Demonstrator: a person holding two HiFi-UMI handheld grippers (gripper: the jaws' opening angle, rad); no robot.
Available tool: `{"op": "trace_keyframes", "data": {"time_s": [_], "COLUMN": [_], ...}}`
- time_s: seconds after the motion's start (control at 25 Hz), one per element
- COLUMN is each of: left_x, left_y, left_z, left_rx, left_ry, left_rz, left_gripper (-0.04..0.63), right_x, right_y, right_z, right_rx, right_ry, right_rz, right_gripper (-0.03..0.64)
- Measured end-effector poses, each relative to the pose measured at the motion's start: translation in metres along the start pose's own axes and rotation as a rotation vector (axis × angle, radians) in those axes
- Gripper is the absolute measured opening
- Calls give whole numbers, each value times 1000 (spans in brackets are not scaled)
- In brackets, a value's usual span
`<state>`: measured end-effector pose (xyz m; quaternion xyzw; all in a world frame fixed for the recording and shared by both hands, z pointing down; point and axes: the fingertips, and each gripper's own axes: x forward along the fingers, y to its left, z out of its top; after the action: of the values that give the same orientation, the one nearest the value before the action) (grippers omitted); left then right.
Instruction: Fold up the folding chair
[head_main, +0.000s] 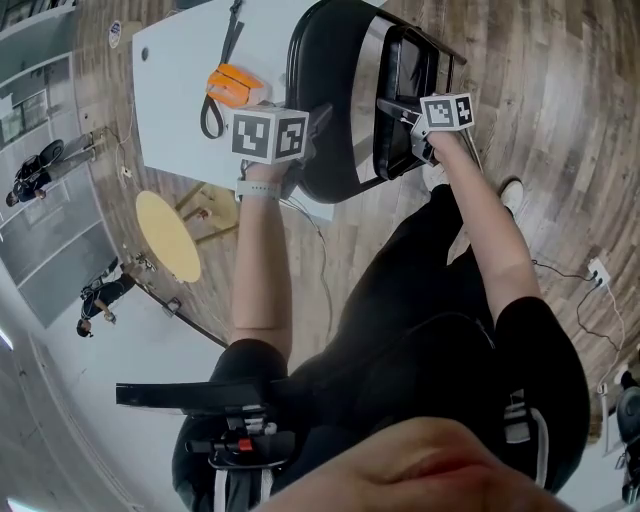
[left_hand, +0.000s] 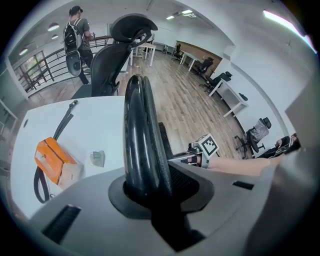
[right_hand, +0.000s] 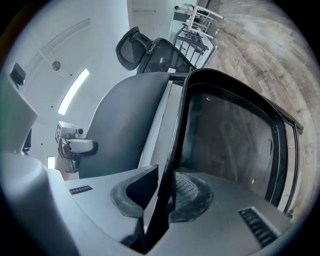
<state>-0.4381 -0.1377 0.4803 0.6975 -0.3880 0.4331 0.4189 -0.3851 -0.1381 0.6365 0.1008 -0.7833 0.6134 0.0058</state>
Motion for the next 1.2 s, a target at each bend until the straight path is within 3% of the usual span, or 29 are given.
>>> {"op": "trace_keyframes", "data": {"time_s": [0.2,0.36,0.48,0.56,0.64,0.72,0.84,1.0,1.12,1.2], "left_x": [-23,-54,-112,-152,-175,-180,-173,-188,-205,-214], "left_y": [15,20,29,19,-12,-54,-122,-190,-229,-256], "left_z": [12,13,22,30,36,40,42,35,30,27], "left_rx": [-52,-57,-21,19,51,51,82,109,141,175], "left_ry": [-126,-216,-389,-522,-639,-742,-805,-889,-958,-989], "left_rz": [79,167,316,369,306,192,84,0,-19,-27], "left_gripper": [169,204,204,204,202,202,166,88,31,5], "right_x": [-11,-36,-79,-117,-152,-182,-220,-257,-276,-285], "right_y": [-4,-10,4,30,70,118,191,282,338,371], "right_z": [-8,-6,2,5,7,14,24,33,35,34], "right_rx": [-38,-76,-127,-214,-320,-417,-579,-782,-912,-976], "right_ry": [70,95,40,6,-49,-106,-152,-199,-209,-204], "right_rz": [-85,-186,-260,-282,-269,-239,-211,-176,-137,-103], "right_gripper": [55,144,143,143,143,143,141,68,11,9]}}
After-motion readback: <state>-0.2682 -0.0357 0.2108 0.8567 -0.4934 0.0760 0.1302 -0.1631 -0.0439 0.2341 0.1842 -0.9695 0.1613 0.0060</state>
